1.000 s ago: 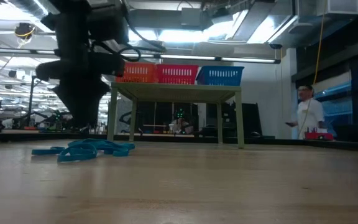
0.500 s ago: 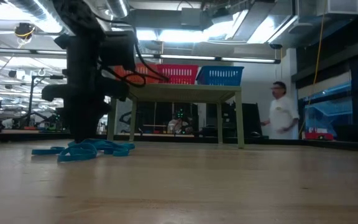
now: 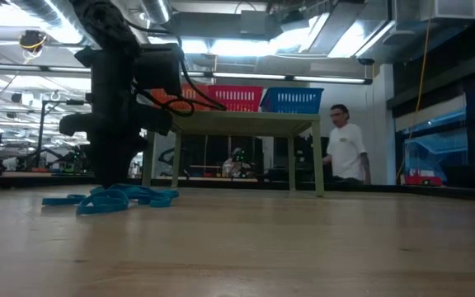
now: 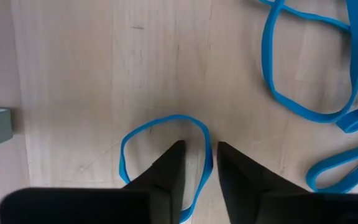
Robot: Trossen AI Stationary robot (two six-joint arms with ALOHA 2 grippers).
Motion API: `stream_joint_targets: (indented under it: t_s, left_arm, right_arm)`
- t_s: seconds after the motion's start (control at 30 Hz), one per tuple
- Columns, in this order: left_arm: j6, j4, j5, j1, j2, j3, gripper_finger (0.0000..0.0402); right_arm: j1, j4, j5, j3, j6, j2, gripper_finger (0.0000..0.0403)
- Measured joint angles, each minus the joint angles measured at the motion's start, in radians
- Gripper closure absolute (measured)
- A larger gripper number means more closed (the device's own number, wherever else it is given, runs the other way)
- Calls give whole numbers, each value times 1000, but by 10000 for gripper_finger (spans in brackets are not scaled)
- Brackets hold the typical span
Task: Pick & Place Office Desk Supplies
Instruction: Put the blue rubber band into the blue bin on the shelf
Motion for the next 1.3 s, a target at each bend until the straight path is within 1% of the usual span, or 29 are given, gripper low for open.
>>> stream_joint_targets:
  t_s: [0.17, 0.33, 0.57, 0.8, 1.0, 1.3]
  left_arm:
    - [-2, 2, 33, 0, 0, 0, 358]
    - [-2, 4, 68, 0, 0, 0, 384]
    - [-36, 12, 166, 14, 1, -2, 395]
    - [-76, 71, 243, 39, 1, 5, 395]
    - [-78, 68, 256, 47, 1, 92, 396]
    - [-119, 70, 345, 33, 1, 298, 396]
  right_arm:
    - [0, 0, 0, 0, 1, 0, 231]
    - [0, 0, 3, 0, 1, 0, 231]
    - [0, 0, 3, 0, 1, 0, 231]
    - [0, 0, 3, 0, -2, 0, 231]
    - [0, 0, 3, 0, -9, 0, 231]
    - [0, 0, 3, 0, -11, 0, 230]
